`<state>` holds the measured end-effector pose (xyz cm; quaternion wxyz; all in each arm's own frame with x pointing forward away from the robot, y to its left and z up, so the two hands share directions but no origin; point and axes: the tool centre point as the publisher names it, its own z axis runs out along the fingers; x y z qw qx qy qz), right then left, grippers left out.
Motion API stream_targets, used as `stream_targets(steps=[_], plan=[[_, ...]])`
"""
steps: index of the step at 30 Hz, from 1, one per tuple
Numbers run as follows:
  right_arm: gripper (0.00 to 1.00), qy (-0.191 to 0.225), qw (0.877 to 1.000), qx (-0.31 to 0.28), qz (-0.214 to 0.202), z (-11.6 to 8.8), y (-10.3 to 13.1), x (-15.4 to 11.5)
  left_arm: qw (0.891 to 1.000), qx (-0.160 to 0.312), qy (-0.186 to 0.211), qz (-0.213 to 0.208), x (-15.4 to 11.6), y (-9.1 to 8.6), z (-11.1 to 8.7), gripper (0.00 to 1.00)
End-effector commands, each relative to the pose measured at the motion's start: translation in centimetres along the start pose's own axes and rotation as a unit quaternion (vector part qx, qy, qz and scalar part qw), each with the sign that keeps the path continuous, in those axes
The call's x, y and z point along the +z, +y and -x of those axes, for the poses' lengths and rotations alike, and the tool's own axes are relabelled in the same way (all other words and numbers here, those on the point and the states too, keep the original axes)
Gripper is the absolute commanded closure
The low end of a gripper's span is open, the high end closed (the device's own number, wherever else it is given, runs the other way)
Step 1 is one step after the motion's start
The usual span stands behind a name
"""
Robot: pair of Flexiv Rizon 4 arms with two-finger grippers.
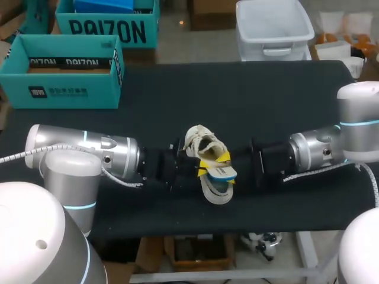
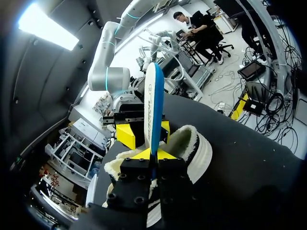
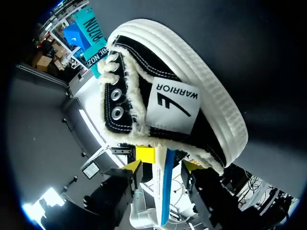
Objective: Open the shoe tongue, take the insole out of the shoe, put the insole back into the shoe, and pack the shoe into the shoebox
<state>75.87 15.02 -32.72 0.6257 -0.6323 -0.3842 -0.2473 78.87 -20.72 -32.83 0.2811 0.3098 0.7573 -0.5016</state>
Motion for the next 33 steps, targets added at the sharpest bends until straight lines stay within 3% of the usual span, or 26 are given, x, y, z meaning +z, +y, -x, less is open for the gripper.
stream_targets(steps=[1, 6, 7, 8, 10, 11, 25, 27, 29, 31, 32, 33], plan=[[0.0, -0.005, 0.999, -0.004, 0.04, -0.5, -2.1, -0.3, 1.0, 0.001, -0.005, 0.003, 0.0, -0.2, -0.1, 1.0], [0.0, -0.005, 0.999, -0.009, 0.036, -0.5, -2.1, 0.0, 1.0, 0.002, -0.007, 0.004, -0.1, -0.4, -0.1, 1.0], [0.09, -0.004, 0.999, -0.008, 0.034, -0.5, -2.1, 0.0, 1.0, 0.003, -0.008, 0.005, 0.0, -0.4, -0.1, 1.0], [0.38, -0.004, 0.999, -0.008, 0.034, -0.5, -2.1, 0.0, 1.0, 0.003, -0.008, 0.005, 0.0, -0.4, -0.1, 1.0], [0.84, -0.004, 0.999, -0.007, 0.032, -0.5, -2.1, 0.1, 1.0, 0.002, -0.008, 0.006, -0.1, -0.4, -0.2, 1.0], [1.0, -0.004, 0.999, -0.007, 0.031, -0.5, -2.2, 0.1, 1.0, 0.002, -0.009, 0.006, -0.1, -0.4, -0.2, 1.0], [1.0, -0.001, 1.0, -0.006, 0.029, -0.3, -1.9, 0.0, 1.0, 0.0, -0.015, 0.001, -0.9, -0.5, -0.3, 0.98], [1.0, -0.001, 1.0, -0.007, 0.028, -0.3, -1.8, 0.1, 1.0, 0.001, -0.015, -0.008, -1.1, -0.9, -0.4, 0.38], [1.0, -0.001, 1.0, -0.008, 0.028, -0.3, -1.6, 0.1, 1.0, 0.005, -0.017, -0.015, -1.2, -1.5, -0.5, 0.1], [1.0, 0.0, 1.0, -0.009, 0.028, -0.2, -1.3, 0.2, 0.999, 0.009, -0.018, -0.025, -1.2, -2.0, -0.6, 0.11], [1.0, 0.0, 1.0, -0.009, 0.027, -0.2, -1.2, 0.2, 0.999, 0.01, -0.018, -0.028, -1.2, -2.2, -0.7, 0.2], [1.0, 0.001, 1.0, -0.009, 0.026, -0.1, -1.0, 0.2, 0.999, 0.012, -0.018, -0.03, -1.2, -2.3, -0.7, 0.53]])
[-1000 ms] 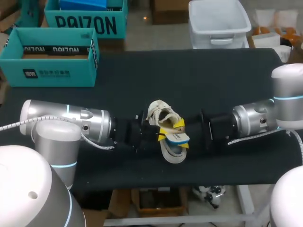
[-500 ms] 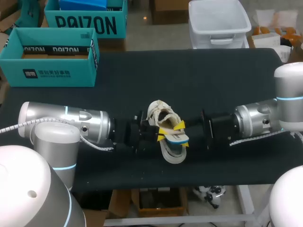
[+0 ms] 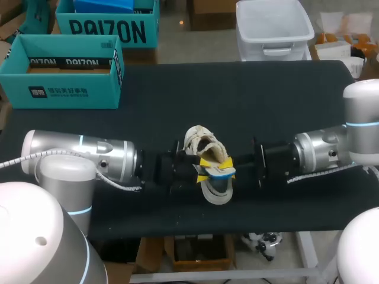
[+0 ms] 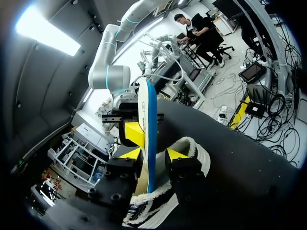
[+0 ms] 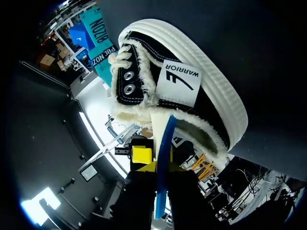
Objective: Open the shoe tongue, take the insole out of the shoe, put the insole back into the shoe, and pack the shoe into the shoebox
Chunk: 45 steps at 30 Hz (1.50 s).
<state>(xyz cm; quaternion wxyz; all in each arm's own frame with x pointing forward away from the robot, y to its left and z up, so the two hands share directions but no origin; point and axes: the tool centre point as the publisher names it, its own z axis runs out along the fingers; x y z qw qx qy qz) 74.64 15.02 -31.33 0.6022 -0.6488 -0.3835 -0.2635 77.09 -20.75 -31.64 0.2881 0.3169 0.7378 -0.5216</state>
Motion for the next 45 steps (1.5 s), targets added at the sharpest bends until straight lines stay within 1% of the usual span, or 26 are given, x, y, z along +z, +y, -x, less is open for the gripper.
stream_targets(steps=[1, 2, 3, 5, 9, 12, 15, 19, 21, 22, 23, 24, 26, 27, 28, 29, 30, 34, 35, 36, 37, 45], plan=[[1.0, 0.004, 1.0, 0.001, -0.007, 0.3, 0.9, 0.2, 1.0, 0.004, -0.004, -0.007, -0.5, -0.4, -0.4, 0.62], [1.0, 0.005, 1.0, 0.001, -0.008, 0.4, 1.0, 0.3, 1.0, 0.005, -0.004, -0.008, -0.5, -0.5, -0.4, 0.75], [1.0, 0.006, 1.0, 0.002, -0.01, 0.4, 1.2, 0.3, 1.0, 0.008, -0.003, -0.008, -0.4, -0.6, -0.4, 1.0], [1.0, 0.006, 1.0, 0.003, -0.012, 0.5, 1.6, 0.4, 1.0, 0.01, -0.001, -0.005, -0.1, -0.4, -0.4, 1.0], [1.0, 0.008, 1.0, 0.007, -0.016, 0.6, 2.4, 0.3, 1.0, 0.005, 0.004, 0.001, 0.3, 0.5, -0.2, 1.0], [1.0, 0.01, 1.0, 0.014, -0.024, 0.9, 3.4, 0.4, 1.0, -0.007, 0.009, 0.008, 0.8, 1.7, 0.0, 1.0], [1.0, 0.01, 0.999, 0.018, -0.028, 0.9, 4.0, 0.4, 1.0, -0.013, 0.013, 0.012, 1.0, 2.3, -0.1, 1.0], [1.0, 0.01, 0.999, 0.019, -0.03, 0.8, 4.2, 0.4, 1.0, -0.016, 0.015, 0.014, 1.1, 2.5, -0.2, 1.0], [1.0, 0.01, 0.999, 0.02, -0.028, 0.8, 3.9, 0.3, 1.0, -0.017, 0.015, 0.014, 1.1, 2.4, -0.4, 1.0], [0.92, 0.01, 1.0, 0.019, -0.023, 0.7, 3.6, 0.2, 1.0, -0.018, 0.015, 0.013, 1.0, 2.4, -0.5, 1.0], [0.69, 0.01, 1.0, 0.017, -0.02, 0.7, 3.3, 0.1, 1.0, -0.018, 0.014, 0.013, 1.0, 2.4, -0.5, 1.0], [0.51, 0.01, 1.0, 0.016, -0.017, 0.6, 2.9, 0.0, 1.0, -0.018, 0.014, 0.013, 0.9, 2.4, -0.5, 1.0], [0.43, 0.008, 1.0, 0.012, -0.008, 0.5, 2.0, -0.2, 1.0, -0.019, 0.012, 0.013, 0.8, 2.3, -0.6, 1.0], [0.32, 0.005, 1.0, 0.011, -0.003, 0.4, 1.4, -0.2, 1.0, -0.019, 0.012, 0.013, 0.8, 2.2, -0.6, 1.0], [0.3, 0.005, 1.0, 0.01, -0.001, 0.3, 1.3, -0.2, 1.0, -0.019, 0.012, 0.013, 0.8, 2.2, -0.6, 1.0], [0.34, 0.003, 1.0, 0.008, 0.005, 0.2, 0.6, -0.3, 1.0, -0.019, 0.011, 0.014, 0.8, 2.1, -0.6, 1.0], [0.35, 0.002, 1.0, 0.007, 0.006, 0.2, 0.5, -0.3, 1.0, -0.019, 0.011, 0.014, 0.7, 2.0, -0.7, 1.0], [0.56, -0.001, 1.0, 0.0, 0.015, -0.1, -0.7, -0.4, 1.0, -0.018, 0.011, 0.015, 0.7, 1.7, -0.7, 1.0], [0.68, -0.002, 1.0, -0.001, 0.016, -0.1, -0.8, -0.4, 1.0, -0.017, 0.01, 0.016, 0.7, 1.7, -0.8, 1.0], [0.74, -0.002, 1.0, -0.001, 0.016, -0.1, -0.8, -0.4, 1.0, -0.017, 0.01, 0.016, 0.7, 1.6, -0.8, 1.0], [1.0, -0.003, 1.0, -0.002, 0.016, 0.0, -0.8, -0.4, 1.0, -0.017, 0.01, 0.016, 0.7, 1.6, -0.8, 1.0], [1.0, -0.003, 1.0, -0.001, 0.012, 0.3, -0.8, -0.4, 1.0, -0.017, 0.007, 0.018, 0.3, 1.4, -0.7, 1.0]])
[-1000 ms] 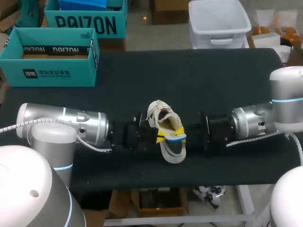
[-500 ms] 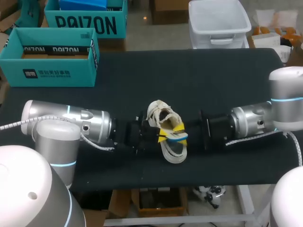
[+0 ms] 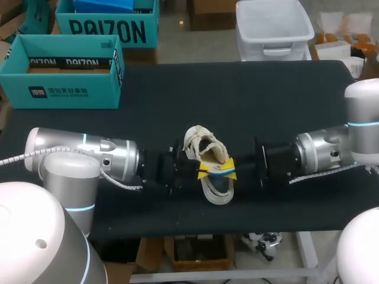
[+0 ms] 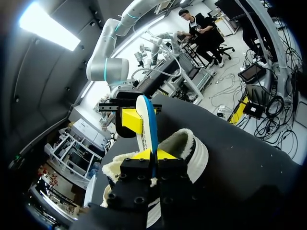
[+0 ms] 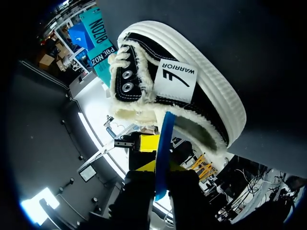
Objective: Open the shoe tongue, take the insole out of the shoe, put the insole back into the shoe, and pack the shoe into the shoebox
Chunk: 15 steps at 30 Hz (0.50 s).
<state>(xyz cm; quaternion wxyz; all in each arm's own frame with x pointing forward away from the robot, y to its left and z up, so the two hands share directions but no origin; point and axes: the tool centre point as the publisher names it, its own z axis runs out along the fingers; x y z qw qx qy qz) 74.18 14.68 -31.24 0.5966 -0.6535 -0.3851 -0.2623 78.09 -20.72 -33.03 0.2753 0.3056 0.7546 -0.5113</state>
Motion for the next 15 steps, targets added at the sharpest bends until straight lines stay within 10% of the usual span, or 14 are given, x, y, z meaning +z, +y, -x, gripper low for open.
stream_targets(steps=[1, 3, 4, 7, 10, 15], plan=[[1.0, 0.002, 1.0, -0.001, 0.005, 0.1, -0.3, -0.1, 1.0, 0.0, -0.005, 0.003, -0.2, -0.3, -0.2, 1.0], [1.0, 0.003, 1.0, -0.002, 0.001, 0.3, -0.1, 0.0, 1.0, 0.0, -0.005, -0.003, -0.2, -0.6, -0.2, 1.0], [1.0, 0.005, 1.0, -0.003, -0.002, 0.4, 0.1, 0.2, 1.0, 0.002, -0.005, -0.007, -0.2, -0.8, -0.2, 0.73], [1.0, 0.007, 1.0, -0.002, -0.007, 0.6, 0.5, 0.3, 1.0, 0.01, -0.003, -0.018, -0.1, -1.7, -0.4, 0.52], [1.0, 0.009, 1.0, -0.001, -0.011, 0.6, 0.8, 0.4, 1.0, 0.015, -0.002, -0.021, 0.2, -2.3, -0.4, 0.58], [1.0, 0.009, 1.0, 0.001, -0.015, 0.6, 1.1, 0.5, 1.0, 0.014, -0.005, -0.026, 0.5, -2.4, -0.3, 1.0]])
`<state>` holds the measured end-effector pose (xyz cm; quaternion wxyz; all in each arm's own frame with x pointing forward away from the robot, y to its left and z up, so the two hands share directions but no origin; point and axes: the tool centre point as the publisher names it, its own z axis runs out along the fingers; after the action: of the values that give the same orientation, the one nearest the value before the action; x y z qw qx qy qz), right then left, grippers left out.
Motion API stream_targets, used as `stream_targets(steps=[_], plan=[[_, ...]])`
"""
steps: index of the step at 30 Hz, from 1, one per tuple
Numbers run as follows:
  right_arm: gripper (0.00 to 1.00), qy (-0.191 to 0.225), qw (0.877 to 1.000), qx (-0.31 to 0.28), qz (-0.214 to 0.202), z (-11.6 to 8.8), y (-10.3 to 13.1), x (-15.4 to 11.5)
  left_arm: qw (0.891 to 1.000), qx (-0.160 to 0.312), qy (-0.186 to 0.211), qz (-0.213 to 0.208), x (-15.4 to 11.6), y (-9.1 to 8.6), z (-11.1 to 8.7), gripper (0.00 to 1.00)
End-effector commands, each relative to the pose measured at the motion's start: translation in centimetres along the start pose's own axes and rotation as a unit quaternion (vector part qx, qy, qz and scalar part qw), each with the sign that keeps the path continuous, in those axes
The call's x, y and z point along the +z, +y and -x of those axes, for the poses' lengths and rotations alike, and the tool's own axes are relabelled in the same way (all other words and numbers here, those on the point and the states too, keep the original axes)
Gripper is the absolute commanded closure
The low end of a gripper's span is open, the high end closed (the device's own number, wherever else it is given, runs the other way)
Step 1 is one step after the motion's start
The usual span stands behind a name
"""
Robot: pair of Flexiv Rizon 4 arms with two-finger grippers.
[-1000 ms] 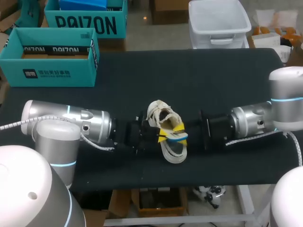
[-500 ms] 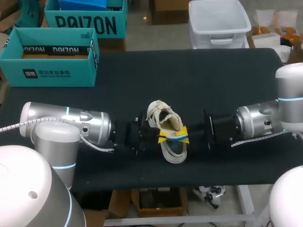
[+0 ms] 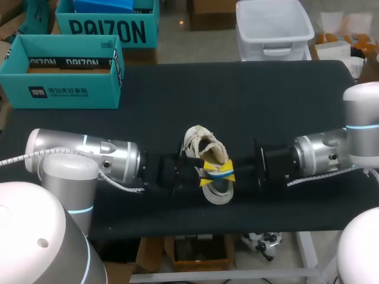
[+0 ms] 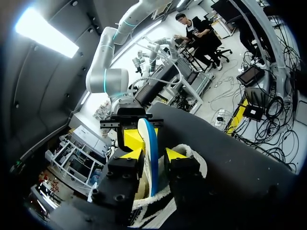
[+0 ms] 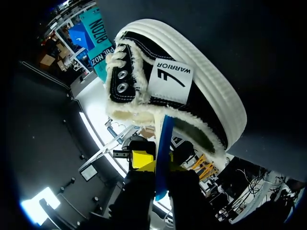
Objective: Open the shoe tongue, take the insole out of the shoe, put the insole back into the shoe, and pack the shoe into the shoebox
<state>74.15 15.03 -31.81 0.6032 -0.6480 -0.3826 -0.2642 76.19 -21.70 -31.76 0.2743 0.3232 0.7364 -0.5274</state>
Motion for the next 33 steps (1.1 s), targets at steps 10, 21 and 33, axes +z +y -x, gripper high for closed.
stream_targets(steps=[10, 21, 33], plan=[[1.0, 0.004, 1.0, 0.009, -0.023, 0.4, 2.4, 0.1, 1.0, -0.005, 0.004, 0.018, 0.9, 1.7, -0.1, 1.0], [1.0, 0.0, 0.999, 0.016, -0.031, 0.4, 3.8, 0.0, 0.999, -0.025, 0.014, 0.037, 1.0, 3.7, -0.6, 1.0], [0.62, -0.012, 1.0, 0.003, 0.019, -0.3, -0.2, -1.1, 0.999, -0.022, 0.01, 0.035, 0.8, 3.2, -0.7, 1.0]])
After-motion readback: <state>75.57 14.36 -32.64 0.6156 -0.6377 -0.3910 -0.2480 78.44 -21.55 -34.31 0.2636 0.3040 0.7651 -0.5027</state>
